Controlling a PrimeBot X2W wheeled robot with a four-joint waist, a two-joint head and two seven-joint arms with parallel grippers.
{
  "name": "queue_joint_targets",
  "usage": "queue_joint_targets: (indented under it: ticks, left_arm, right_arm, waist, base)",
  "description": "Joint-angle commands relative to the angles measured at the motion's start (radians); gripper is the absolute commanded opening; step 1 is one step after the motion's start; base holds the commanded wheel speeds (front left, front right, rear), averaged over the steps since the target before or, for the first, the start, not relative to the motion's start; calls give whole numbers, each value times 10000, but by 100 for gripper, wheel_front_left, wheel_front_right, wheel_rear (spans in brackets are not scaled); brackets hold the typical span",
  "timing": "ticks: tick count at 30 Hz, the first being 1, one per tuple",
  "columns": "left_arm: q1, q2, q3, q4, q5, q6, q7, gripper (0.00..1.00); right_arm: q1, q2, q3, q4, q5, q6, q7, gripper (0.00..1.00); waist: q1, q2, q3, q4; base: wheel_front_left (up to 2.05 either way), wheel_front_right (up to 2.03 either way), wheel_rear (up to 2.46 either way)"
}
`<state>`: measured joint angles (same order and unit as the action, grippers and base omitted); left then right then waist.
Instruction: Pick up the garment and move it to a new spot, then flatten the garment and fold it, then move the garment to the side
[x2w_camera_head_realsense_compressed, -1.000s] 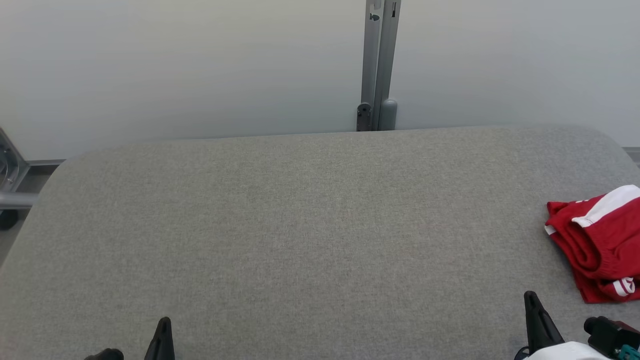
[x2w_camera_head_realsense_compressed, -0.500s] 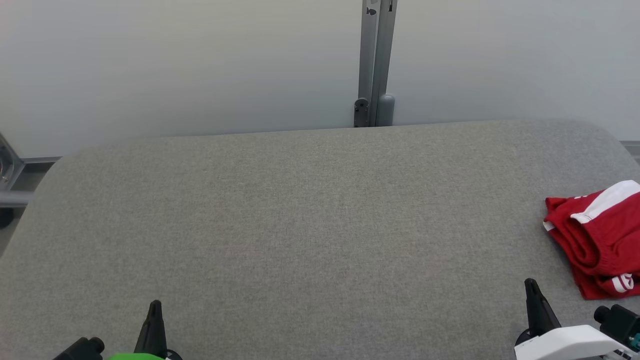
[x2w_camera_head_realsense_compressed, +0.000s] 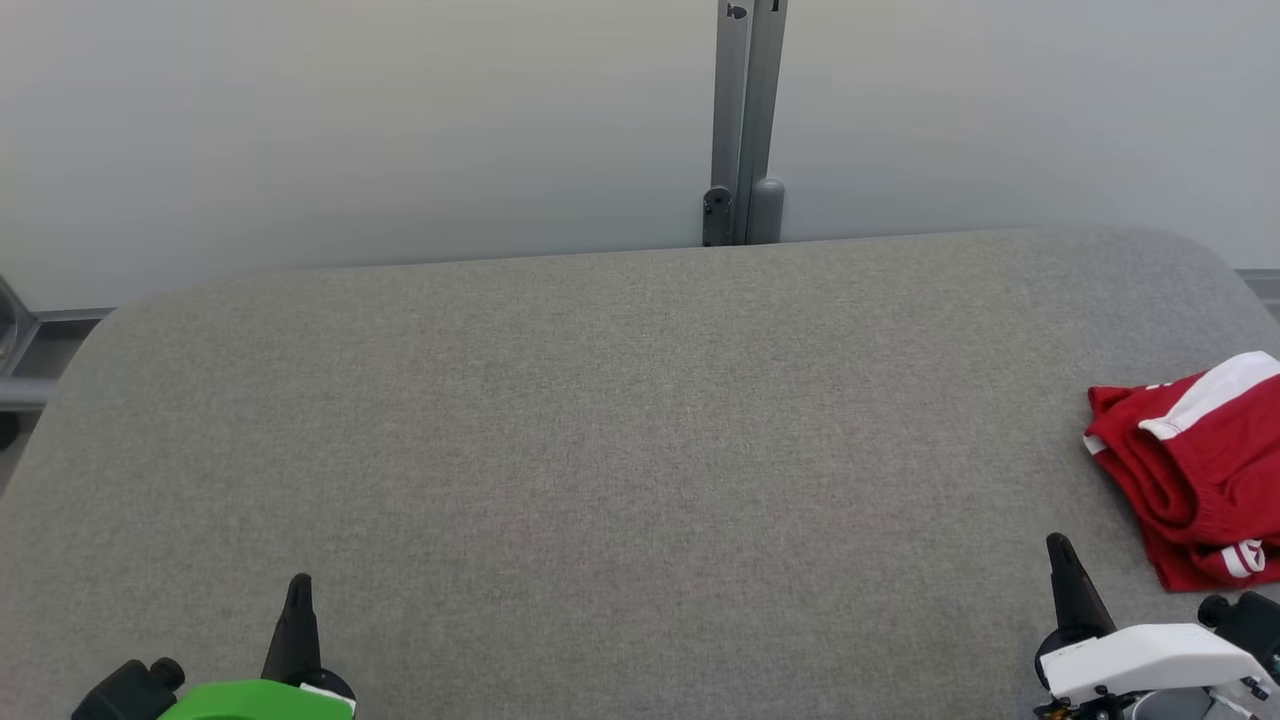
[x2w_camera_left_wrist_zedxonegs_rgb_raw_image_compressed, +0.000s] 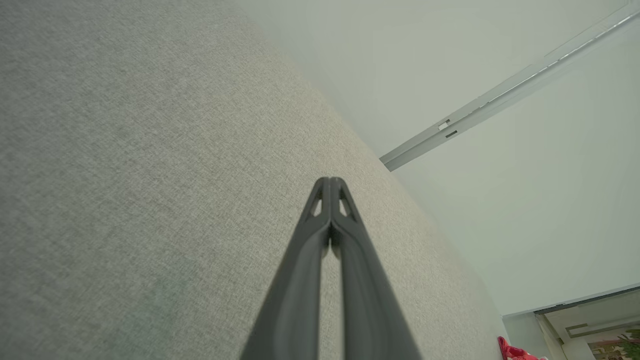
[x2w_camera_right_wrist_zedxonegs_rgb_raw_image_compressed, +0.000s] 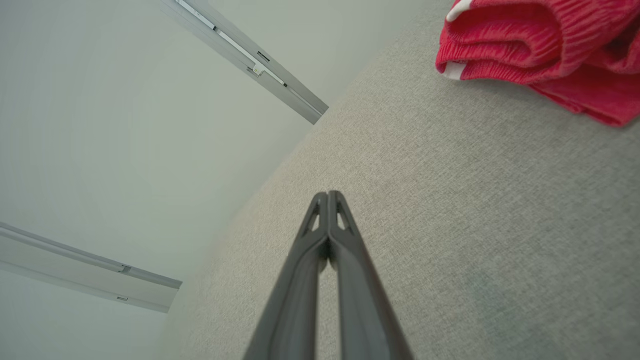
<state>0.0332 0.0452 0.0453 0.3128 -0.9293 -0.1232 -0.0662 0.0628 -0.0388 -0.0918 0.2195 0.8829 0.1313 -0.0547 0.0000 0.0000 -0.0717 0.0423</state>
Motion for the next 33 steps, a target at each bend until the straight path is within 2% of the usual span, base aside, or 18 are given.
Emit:
queue_joint_targets:
  ticks: [1, 33]
  left_arm:
    - [-321, 45, 74, -153, -299, -45, 75, 0]
    - [-933, 63, 397, -432, -3626, -78, 962, 0]
  right_arm:
    - [-295, -75, -37, -83, 356, -3, 64, 0]
    - [-1047, -107, -137, 86, 3870, -2, 900, 0]
  waist:
    - [0, 0, 16, -10]
    - [0, 0, 324, -184]
  base:
    - [0, 0, 0]
    - [0, 0, 0]
